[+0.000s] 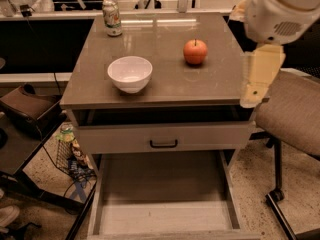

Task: Move white bowl near 7up can

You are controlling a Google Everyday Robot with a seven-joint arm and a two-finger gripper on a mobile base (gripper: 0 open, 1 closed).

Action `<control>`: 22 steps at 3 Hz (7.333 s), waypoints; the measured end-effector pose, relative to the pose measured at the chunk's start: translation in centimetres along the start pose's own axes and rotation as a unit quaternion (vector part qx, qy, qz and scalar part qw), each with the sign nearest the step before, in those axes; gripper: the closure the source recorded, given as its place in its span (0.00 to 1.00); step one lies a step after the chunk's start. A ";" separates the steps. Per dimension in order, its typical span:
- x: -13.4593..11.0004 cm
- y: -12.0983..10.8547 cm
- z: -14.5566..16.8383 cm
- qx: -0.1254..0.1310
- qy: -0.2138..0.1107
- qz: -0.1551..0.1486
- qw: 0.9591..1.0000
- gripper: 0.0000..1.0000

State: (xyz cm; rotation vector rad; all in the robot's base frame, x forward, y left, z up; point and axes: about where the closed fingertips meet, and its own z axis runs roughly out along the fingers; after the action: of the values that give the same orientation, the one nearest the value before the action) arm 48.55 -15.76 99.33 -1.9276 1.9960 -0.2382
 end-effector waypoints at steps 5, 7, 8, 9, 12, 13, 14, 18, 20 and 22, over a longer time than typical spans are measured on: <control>-9.0 -1.2 7.5 -0.036 0.011 -0.111 0.993 0.00; -14.7 -0.3 12.5 -0.076 -0.021 -0.157 0.984 0.00; -19.4 0.0 15.0 -0.094 -0.045 -0.192 0.976 0.00; -23.0 -0.2 17.6 -0.116 -0.065 -0.214 0.968 0.22; -23.0 -0.1 17.6 -0.114 -0.065 -0.214 0.968 0.00; -23.0 0.0 17.3 -0.111 -0.057 -0.208 0.970 0.00; -22.6 -1.2 18.1 -0.107 -0.018 -0.192 0.975 0.00; -21.0 -2.9 20.9 -0.110 0.015 -0.170 0.979 0.15; -21.0 -2.9 21.1 -0.110 0.014 -0.170 0.979 0.62; -21.1 -2.9 21.4 -0.109 0.013 -0.169 0.979 1.00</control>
Offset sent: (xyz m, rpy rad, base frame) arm 0.0073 0.0215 -0.0065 -0.0571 -0.0159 0.0549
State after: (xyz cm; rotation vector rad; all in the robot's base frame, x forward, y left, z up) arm 59.30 7.57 83.46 -2.4120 1.7588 -0.1333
